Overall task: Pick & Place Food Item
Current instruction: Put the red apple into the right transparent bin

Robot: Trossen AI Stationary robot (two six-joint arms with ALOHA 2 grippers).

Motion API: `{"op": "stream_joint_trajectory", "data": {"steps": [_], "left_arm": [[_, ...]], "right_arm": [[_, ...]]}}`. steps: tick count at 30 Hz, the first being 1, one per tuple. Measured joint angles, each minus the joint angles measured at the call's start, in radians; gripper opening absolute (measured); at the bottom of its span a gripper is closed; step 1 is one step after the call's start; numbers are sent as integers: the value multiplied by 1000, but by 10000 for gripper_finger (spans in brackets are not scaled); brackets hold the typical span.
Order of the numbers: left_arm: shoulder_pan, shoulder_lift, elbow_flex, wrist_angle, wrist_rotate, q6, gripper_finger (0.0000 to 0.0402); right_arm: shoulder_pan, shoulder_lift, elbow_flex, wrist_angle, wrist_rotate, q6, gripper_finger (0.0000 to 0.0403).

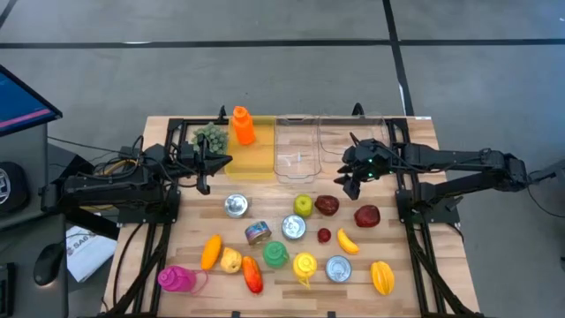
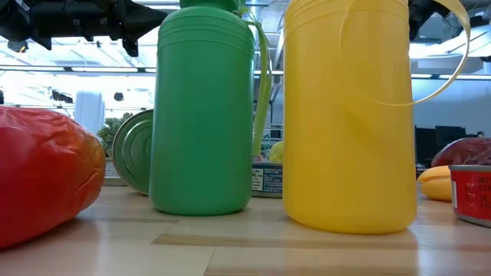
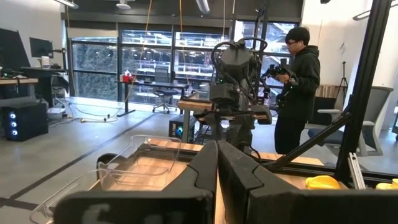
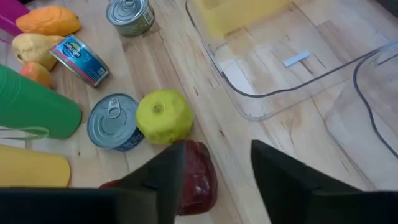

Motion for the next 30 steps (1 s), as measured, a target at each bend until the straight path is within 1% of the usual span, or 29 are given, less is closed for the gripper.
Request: {"op": "stream_joint_trajectory", "data": {"steps": [4, 8, 17, 21, 27, 30], "left_arm": [[0, 0, 0, 0, 0, 0, 1], [0, 0, 0, 0, 0, 0, 1], [0, 0, 0, 0, 0, 0, 1], [0, 0, 0, 0, 0, 1, 1], [0, 0, 0, 0, 0, 0, 1], [0, 0, 0, 0, 0, 0, 1]], "right_arm": [[0, 0, 0, 0, 0, 0, 245], [-1, 0, 0, 7, 0, 0, 272], [6, 14, 0, 5, 9, 25, 277], [35, 53, 0, 6, 53, 1, 277], [55, 133, 0, 3, 58, 13, 277], [60, 168, 0, 4, 59, 46, 277]]}}
